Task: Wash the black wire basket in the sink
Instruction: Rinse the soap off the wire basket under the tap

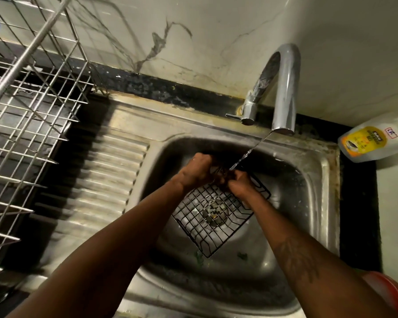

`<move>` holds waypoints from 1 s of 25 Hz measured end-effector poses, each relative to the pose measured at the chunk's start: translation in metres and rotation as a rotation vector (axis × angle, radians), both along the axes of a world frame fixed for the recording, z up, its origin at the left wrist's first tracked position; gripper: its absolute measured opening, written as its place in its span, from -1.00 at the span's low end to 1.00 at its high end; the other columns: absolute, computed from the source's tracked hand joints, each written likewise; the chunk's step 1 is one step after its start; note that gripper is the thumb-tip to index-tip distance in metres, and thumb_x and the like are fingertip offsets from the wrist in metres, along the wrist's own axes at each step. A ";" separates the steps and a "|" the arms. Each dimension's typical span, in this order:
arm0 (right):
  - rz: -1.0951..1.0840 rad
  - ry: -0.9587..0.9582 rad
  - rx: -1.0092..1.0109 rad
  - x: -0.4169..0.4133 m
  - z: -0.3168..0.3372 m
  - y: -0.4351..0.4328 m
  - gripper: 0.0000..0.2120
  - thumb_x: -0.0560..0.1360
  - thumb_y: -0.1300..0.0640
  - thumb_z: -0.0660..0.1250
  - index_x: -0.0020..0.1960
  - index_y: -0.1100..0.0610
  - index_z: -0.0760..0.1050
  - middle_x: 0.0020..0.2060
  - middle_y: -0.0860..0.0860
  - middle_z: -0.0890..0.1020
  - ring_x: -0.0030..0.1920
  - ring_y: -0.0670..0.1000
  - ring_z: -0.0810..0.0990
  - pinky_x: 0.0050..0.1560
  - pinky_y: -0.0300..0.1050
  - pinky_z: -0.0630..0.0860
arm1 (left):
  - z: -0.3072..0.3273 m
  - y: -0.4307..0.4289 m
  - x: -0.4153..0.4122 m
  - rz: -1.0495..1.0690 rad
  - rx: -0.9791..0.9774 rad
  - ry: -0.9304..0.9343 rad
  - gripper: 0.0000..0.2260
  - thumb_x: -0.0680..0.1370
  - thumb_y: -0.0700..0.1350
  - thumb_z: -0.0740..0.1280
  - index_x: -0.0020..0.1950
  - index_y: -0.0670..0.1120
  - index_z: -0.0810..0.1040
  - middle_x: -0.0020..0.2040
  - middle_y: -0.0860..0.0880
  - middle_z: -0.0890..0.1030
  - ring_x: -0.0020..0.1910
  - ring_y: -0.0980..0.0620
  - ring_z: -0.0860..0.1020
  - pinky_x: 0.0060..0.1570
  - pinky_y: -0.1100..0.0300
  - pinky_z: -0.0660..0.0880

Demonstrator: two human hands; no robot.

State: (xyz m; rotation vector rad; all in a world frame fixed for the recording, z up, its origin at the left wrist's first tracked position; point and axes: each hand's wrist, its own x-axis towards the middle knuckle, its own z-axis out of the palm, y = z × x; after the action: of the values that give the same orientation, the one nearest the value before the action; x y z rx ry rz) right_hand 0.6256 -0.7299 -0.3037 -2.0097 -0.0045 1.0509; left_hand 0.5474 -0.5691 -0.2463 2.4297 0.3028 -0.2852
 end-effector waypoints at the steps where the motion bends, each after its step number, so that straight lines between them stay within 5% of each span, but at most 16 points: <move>1: -0.119 0.073 0.077 -0.002 -0.003 0.002 -0.69 0.43 0.22 0.49 0.17 0.12 0.63 -0.01 0.13 0.73 0.02 0.14 0.71 0.10 0.08 0.64 | 0.000 0.005 -0.001 -0.007 0.004 0.072 -0.50 0.41 0.03 0.54 0.33 -0.02 0.58 0.18 -0.02 0.66 0.13 -0.02 0.62 0.14 0.19 0.54; 6: -0.474 0.228 0.283 -0.013 -0.004 0.008 -0.77 0.48 0.12 0.52 0.10 0.17 0.64 0.04 0.10 0.71 0.04 0.06 0.69 0.02 -0.03 0.65 | -0.003 0.025 -0.046 -0.001 0.013 0.584 -0.63 0.50 0.15 0.44 0.06 -0.13 0.62 0.00 -0.09 0.63 -0.13 -0.02 0.62 -0.15 0.15 0.58; 9: -0.571 0.293 0.307 -0.012 0.001 0.005 -0.94 0.54 0.17 0.43 0.01 0.12 0.62 -0.08 0.07 0.68 -0.06 0.01 0.65 0.01 -0.08 0.61 | 0.006 0.023 -0.049 0.035 0.160 0.430 -0.63 0.58 0.16 0.34 0.06 -0.16 0.61 0.00 -0.13 0.63 -0.14 -0.03 0.58 -0.13 0.13 0.54; 12: -0.660 0.350 0.335 -0.011 0.001 -0.002 -0.91 0.58 0.18 0.34 0.05 0.09 0.60 -0.08 0.03 0.67 -0.02 0.00 0.64 0.03 -0.06 0.58 | 0.008 0.028 -0.039 0.217 0.157 0.103 -0.53 0.43 0.24 0.46 0.13 -0.11 0.64 0.01 -0.06 0.68 -0.01 0.00 0.63 0.02 0.16 0.56; 16: -0.842 0.375 0.434 -0.003 0.006 -0.003 -0.89 0.62 0.20 0.25 0.05 0.11 0.55 0.00 0.05 0.63 0.05 0.02 0.62 0.03 -0.05 0.55 | 0.003 0.032 -0.026 0.390 0.030 -0.198 -0.78 0.50 0.05 0.44 0.06 -0.03 0.67 -0.08 0.00 0.69 -0.04 0.05 0.63 -0.01 0.14 0.58; 20: -0.919 0.404 0.494 0.004 0.014 -0.005 -0.87 0.62 0.22 0.21 0.05 0.15 0.54 0.03 0.10 0.62 0.05 0.05 0.61 0.20 0.02 0.51 | -0.014 0.016 -0.045 0.471 0.104 -0.279 -0.73 0.64 0.16 0.21 0.15 0.00 0.54 -0.11 0.01 0.65 -0.12 -0.01 0.61 -0.12 0.06 0.55; 22: -0.930 0.396 0.513 -0.001 0.012 -0.004 -0.87 0.62 0.22 0.21 0.05 0.16 0.54 0.01 0.10 0.62 0.03 0.05 0.61 0.17 -0.02 0.51 | -0.019 -0.003 -0.056 0.715 0.104 -0.171 -0.57 0.65 0.26 0.05 0.06 -0.02 0.54 -0.21 -0.05 0.62 -0.20 -0.10 0.61 -0.24 0.10 0.47; 25: -0.919 0.349 0.508 0.000 0.009 -0.006 -0.89 0.59 0.23 0.24 -0.03 0.16 0.54 -0.10 0.10 0.63 -0.05 0.04 0.62 0.03 -0.09 0.55 | -0.027 -0.008 -0.047 0.893 -0.046 -0.043 -0.36 0.62 0.35 -0.01 -0.10 -0.14 0.61 -0.22 -0.15 0.66 -0.15 -0.16 0.64 -0.13 0.10 0.53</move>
State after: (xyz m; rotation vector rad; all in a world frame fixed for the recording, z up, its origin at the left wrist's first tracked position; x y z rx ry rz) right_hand 0.6257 -0.7356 -0.2950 -1.1249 0.6972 0.6704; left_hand 0.5005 -0.5767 -0.2734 2.0097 1.2740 0.1585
